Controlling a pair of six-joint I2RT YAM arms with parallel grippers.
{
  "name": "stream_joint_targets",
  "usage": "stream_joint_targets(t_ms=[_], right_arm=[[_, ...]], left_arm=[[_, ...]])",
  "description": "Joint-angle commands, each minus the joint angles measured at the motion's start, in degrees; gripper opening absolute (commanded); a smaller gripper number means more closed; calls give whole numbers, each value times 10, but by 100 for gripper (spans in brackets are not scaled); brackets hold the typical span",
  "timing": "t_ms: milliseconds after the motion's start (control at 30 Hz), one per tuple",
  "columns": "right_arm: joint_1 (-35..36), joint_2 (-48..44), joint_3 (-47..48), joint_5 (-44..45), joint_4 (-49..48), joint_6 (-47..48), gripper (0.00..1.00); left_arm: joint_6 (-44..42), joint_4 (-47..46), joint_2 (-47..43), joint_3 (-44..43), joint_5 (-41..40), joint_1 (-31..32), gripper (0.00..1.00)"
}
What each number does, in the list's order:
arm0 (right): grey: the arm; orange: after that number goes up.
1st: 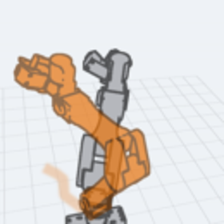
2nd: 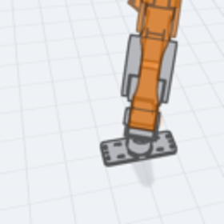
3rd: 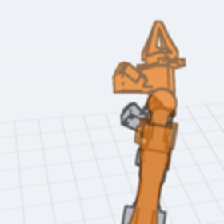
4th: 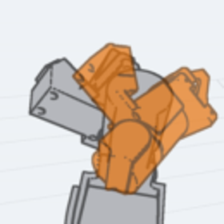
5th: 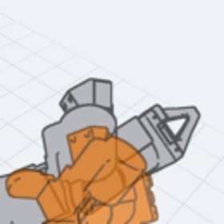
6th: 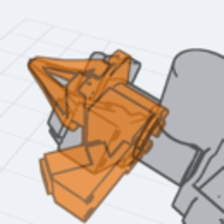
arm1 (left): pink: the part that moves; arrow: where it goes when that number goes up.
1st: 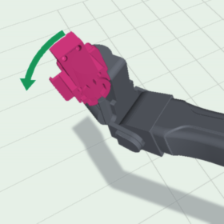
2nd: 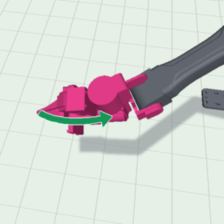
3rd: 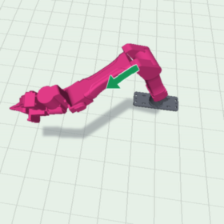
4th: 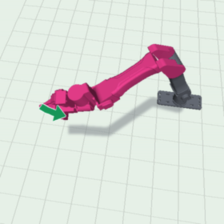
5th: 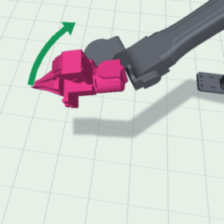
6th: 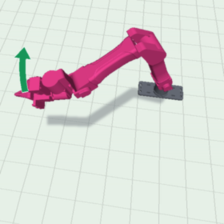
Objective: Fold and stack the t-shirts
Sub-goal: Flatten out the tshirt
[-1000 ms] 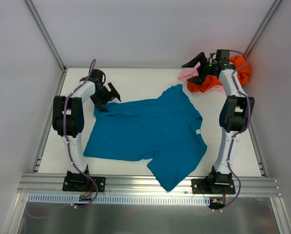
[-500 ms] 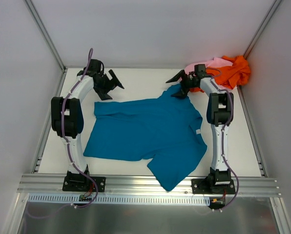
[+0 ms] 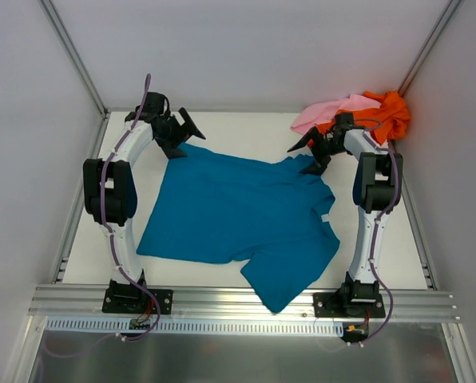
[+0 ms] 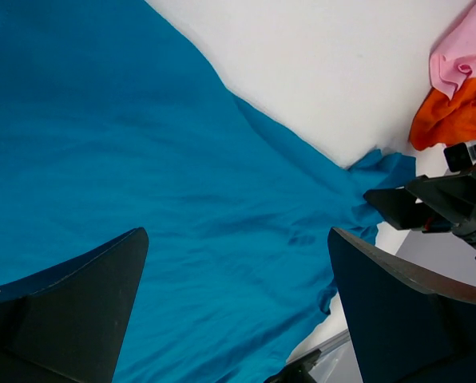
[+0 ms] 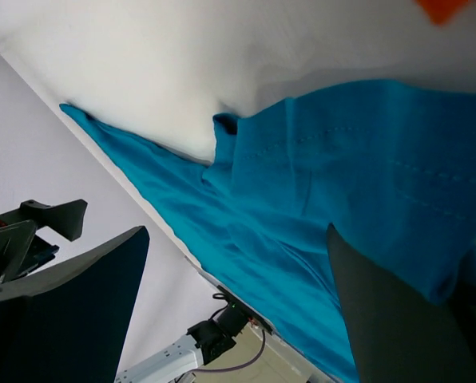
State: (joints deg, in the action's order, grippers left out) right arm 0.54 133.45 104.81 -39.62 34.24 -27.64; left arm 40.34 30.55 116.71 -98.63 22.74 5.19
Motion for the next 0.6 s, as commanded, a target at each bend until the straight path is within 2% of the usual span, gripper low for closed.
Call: stream_joint_targets(t_ms=[0,167,200,300,333,433,567], right_arm=[[-3,-60,-14,12,22,27,100],[5,-56,76,9,13,-7,100],[10,-43,144,8,21,-11,99],[20,26,271,-7,43,-38,100],[22,41,288,-14,30,-50,99],[29,71,287,-29,-31,-100,100],[41,95,263,-38,-46,-113,99]], left_arm=[[8,-3,6,-24,23,1,99],[2,-4,7,-24,29,0,99],[2,-6,6,-24,30,0,99],[-1,-8,5,-23,34,-1,99],[-1,-9,2,-23,34,-1,99],[-4,-9,-3,-22,37,-3,99],[-10,-7,-8,-17,39,-7,99]])
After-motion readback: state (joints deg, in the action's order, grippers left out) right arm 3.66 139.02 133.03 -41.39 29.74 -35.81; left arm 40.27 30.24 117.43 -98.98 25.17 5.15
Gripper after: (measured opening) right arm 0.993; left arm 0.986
